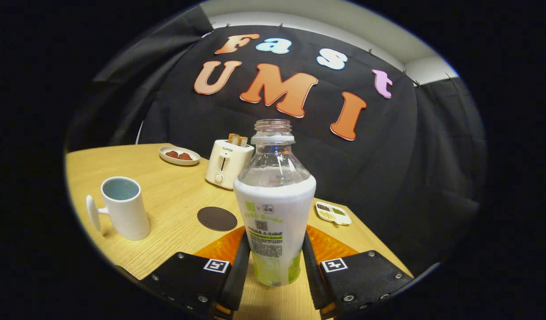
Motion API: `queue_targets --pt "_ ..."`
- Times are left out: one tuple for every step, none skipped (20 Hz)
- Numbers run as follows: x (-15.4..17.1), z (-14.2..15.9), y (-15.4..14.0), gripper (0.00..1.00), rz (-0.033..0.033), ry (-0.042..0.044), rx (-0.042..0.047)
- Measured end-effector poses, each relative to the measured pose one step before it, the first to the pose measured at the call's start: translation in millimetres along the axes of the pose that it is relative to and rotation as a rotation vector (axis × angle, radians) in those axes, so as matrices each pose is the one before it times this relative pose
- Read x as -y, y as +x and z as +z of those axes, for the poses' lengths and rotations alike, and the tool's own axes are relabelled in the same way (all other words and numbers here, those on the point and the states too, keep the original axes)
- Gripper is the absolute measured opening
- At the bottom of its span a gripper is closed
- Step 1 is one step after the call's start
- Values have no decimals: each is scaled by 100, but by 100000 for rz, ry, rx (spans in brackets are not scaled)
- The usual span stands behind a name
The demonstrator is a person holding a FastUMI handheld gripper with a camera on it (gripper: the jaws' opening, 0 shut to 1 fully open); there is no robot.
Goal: Take the bottle from table, then pour the juice into the cup, finally place the bottle on the coaster
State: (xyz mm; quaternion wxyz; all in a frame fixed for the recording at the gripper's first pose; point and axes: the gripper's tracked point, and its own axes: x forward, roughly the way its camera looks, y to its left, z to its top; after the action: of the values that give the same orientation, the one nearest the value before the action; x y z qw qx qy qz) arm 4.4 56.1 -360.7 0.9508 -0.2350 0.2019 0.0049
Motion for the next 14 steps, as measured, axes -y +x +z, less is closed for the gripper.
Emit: queue_targets --pt "-224 308 25 61 395 -2137 -38" --pt "-336 130 148 61 242 -2232 -102" --pt "-207 390 106 61 -226 -2566 367" --pt "-80 480 -25 61 -574 -3364 823" --pt "-103 588 28 61 -663 -3781 1102" --pt "-172 544 -11 61 -512 -3998 1180" --pt "-237 316 112 61 93 -3652 828" --pt "-412 189 6 61 839 -2835 254" --pt "-485 -9 104 61 1028 -2314 252" --pt "-460 253 4 61 706 -2484 269" --pt "-239 328 64 61 -122 -2934 586" --pt "-7 427 24 61 -859 -3233 885" --pt "9 301 32 61 -830 -3552 1126" --pt "4 423 -36 61 -660 -3443 1089"
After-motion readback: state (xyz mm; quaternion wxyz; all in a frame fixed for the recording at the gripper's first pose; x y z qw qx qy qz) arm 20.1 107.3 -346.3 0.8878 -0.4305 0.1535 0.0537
